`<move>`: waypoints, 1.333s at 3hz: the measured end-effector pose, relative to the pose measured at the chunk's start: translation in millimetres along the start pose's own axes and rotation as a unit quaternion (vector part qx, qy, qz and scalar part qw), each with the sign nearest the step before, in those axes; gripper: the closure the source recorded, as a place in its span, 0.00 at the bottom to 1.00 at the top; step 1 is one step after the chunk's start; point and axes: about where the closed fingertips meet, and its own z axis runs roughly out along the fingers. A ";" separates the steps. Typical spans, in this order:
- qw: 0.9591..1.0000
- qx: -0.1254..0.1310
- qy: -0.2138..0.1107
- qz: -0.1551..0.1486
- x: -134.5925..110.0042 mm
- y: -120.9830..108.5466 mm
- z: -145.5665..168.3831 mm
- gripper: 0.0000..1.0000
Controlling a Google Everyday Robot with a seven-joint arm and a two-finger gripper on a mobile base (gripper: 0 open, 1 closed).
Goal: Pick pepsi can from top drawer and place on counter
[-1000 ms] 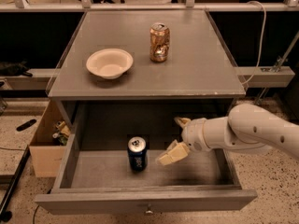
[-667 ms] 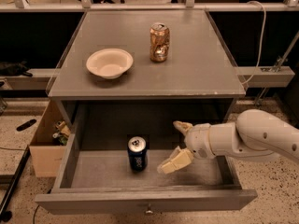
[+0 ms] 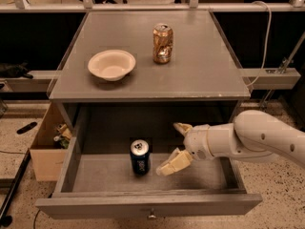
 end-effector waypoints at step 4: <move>1.000 -0.003 0.026 0.003 -5.4 4.7 64.6 0.00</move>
Offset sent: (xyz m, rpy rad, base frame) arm -0.0050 0.0442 -0.0075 -0.0277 -0.0134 0.0145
